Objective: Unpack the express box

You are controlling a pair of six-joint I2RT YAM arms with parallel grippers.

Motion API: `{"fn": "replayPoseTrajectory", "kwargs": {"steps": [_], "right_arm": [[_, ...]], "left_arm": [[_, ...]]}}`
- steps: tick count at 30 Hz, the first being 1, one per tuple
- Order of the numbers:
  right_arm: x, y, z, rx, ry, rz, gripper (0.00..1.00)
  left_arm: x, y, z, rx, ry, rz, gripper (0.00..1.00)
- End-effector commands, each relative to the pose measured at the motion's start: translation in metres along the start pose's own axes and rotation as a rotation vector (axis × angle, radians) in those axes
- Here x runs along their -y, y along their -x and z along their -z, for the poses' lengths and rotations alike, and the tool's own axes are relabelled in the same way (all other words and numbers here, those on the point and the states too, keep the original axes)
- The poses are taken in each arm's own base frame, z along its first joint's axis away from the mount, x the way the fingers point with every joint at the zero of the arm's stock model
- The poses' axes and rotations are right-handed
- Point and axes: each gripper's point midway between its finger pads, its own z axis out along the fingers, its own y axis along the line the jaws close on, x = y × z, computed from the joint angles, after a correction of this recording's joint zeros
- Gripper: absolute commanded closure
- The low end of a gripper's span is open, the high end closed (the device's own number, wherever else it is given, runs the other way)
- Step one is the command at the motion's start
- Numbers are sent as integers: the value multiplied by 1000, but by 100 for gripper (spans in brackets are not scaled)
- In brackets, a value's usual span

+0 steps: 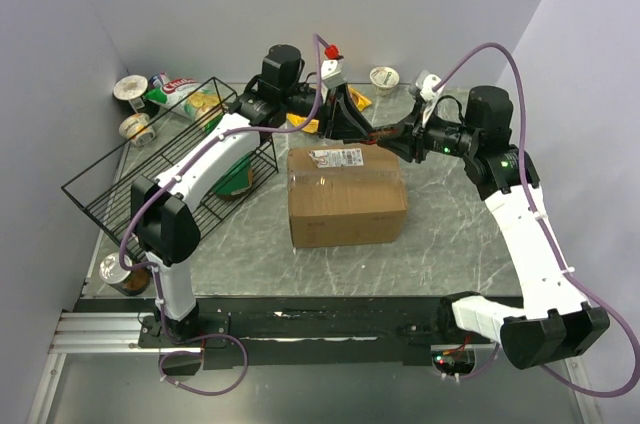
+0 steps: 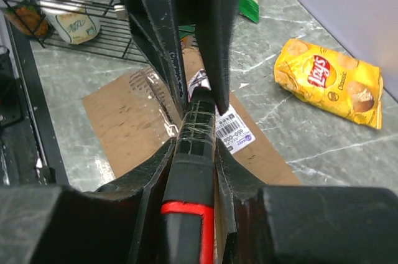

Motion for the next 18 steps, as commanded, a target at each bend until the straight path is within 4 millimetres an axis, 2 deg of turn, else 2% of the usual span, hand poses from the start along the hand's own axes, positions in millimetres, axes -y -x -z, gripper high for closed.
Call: {"fn": "replayPoseTrajectory", "kwargs": {"steps": [1,5,6,7,14,17,18], "right_arm": [[9,18,-2,61,-37,19,100],[13,13,-5,55,-54,-3,100],[13,13,-5,58,-58,-12,100],[14,14,-5,60,-58,-12,100],[16,8,-6,44,-72,-23,100],[18,7,-4,45,-90,-38,100],[22,7,-1,45,-113,-73,100]], "left_arm": [[12,4,-4,31,-83,9,80],[12,2,-5,32,-81,28,87],[11,2,-5,31,-78,23,96],[11,0,-5,27,-78,26,99],[9,-1,-4,22,-59,23,99],[2,-7,-3,8,-26,38,99],[-4,-8,-3,3,-1,-1,96]]}}
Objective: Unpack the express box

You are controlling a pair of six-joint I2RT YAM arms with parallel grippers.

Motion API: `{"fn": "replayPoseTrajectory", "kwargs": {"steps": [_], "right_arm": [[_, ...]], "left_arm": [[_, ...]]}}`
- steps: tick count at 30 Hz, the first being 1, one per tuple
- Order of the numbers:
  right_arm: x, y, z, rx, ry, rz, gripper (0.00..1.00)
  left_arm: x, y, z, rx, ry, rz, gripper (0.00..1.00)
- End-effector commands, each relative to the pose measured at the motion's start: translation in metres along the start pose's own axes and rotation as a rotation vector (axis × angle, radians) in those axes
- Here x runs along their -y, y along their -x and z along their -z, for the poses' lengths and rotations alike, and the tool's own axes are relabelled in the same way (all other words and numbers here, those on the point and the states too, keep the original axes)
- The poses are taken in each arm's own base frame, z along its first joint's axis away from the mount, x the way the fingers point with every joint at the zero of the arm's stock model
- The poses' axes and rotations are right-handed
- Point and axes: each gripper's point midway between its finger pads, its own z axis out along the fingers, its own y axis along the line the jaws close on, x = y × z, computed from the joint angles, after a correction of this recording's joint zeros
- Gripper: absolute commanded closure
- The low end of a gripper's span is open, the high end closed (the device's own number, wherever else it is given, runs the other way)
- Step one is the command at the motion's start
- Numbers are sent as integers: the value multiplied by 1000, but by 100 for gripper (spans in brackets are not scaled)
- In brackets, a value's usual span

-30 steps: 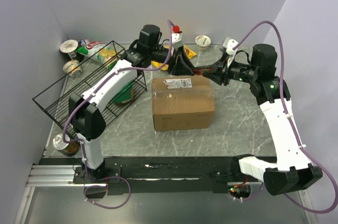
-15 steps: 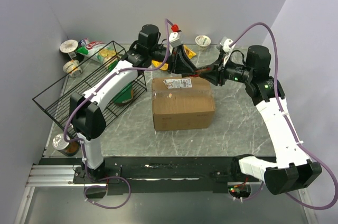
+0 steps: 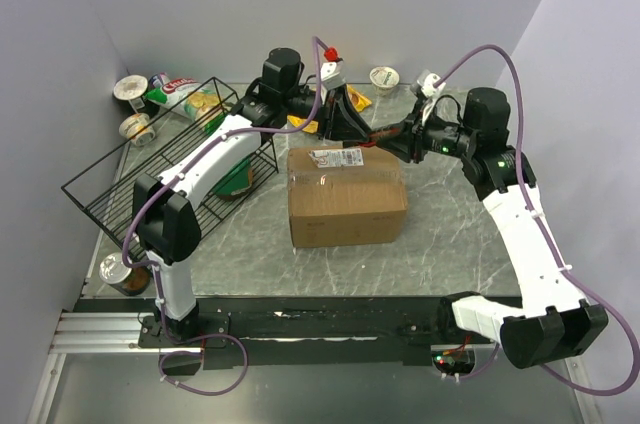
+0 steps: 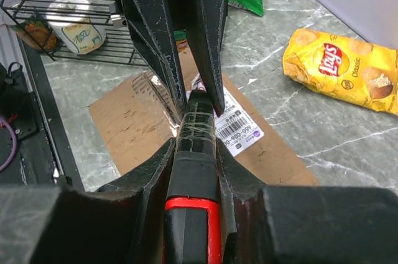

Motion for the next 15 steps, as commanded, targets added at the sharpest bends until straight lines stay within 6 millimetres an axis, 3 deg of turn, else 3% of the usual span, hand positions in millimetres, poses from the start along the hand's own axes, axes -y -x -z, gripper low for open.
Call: {"fn": "replayPoseTrajectory", "kwargs": {"steps": [1,3,4,5,8,13,15], "right_arm": [[34,11,10,50,-156,-21,100],[56,8,26,85,-243,-177,100],[67,-6,33,86,-276,-269,100],[91,-16,53,105,-354,-349,100],[111,-47,73,138,-425,-550,100],[142,-107,88,182,-571,-747,100],[157,-119,92,211,-604,-807,100]], "left_arm": [[-16,-1,-1,-18,103,-24,82],[-31,-1,7,-24,195,-23,44],[-43,0,14,-29,275,-24,39],[-47,-1,20,-34,301,-21,36],[-58,-10,46,-56,365,4,32],[-55,-37,68,-135,385,116,31],[-55,-46,73,-166,393,134,30]]}}
